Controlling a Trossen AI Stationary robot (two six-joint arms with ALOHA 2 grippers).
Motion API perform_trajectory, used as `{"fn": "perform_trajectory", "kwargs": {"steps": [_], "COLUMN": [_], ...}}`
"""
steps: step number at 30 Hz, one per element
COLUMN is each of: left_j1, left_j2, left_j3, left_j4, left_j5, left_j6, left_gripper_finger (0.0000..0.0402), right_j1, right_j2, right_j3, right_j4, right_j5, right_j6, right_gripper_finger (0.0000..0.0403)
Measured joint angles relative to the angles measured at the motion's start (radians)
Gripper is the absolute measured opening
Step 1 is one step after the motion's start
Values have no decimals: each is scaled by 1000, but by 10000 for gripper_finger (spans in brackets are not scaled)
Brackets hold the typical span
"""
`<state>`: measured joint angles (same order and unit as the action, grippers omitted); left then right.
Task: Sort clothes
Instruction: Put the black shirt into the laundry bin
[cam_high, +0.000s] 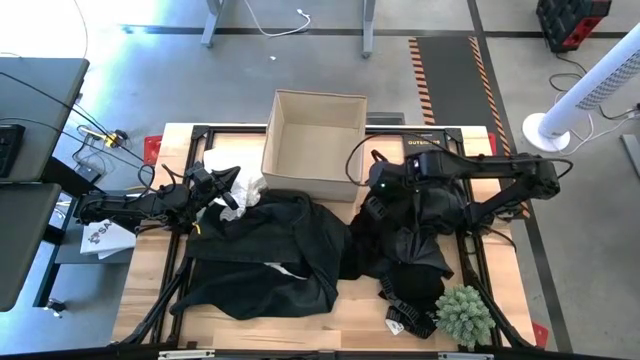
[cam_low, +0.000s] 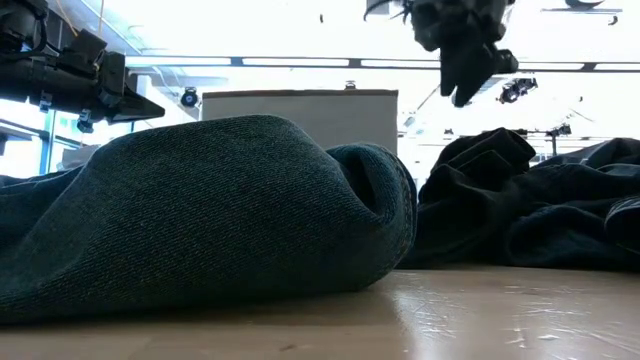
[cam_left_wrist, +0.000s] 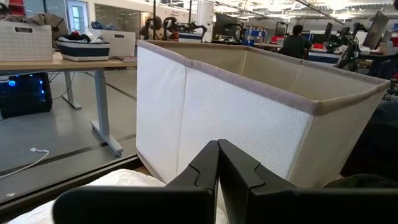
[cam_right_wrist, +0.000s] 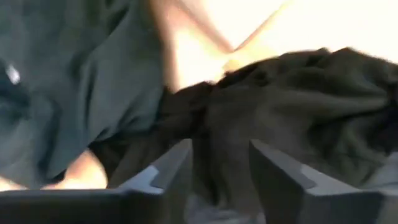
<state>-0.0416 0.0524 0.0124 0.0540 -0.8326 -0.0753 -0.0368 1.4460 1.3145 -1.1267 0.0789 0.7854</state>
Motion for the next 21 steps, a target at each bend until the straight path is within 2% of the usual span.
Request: {"fn": "perform_trajectory", "kwargs": {"steps": [3, 6, 9, 14, 17, 19, 21], "left_j1": [0, 0, 0, 0, 0, 0, 0], "left_j2": [0, 0, 0, 0, 0, 0, 0], "left_j3": [0, 0, 0, 0, 0, 0, 0], "left_j4": [0, 0, 0, 0, 0, 0, 0], "left_j5": [0, 0, 0, 0, 0, 0, 0], "left_j6": [0, 0, 0, 0, 0, 0, 0], "left_gripper_finger": [7, 7, 7, 7, 7, 7, 7], "right_j1": [-7, -18, -37, -43, -43, -43, -43], "right_j2": [4, 13, 23, 75, 130, 159, 172], "right_j3": [-34, -96, -193, -369, -455, -481, -482], "right_j4": [8, 2, 88, 336, 479, 513, 506], "right_j5": [58, 71, 44, 3, 5, 11, 10], "right_j6": [11, 31, 48, 30, 27, 46, 49], "right_gripper_finger": [218, 241, 245, 240, 203, 152, 85]}}
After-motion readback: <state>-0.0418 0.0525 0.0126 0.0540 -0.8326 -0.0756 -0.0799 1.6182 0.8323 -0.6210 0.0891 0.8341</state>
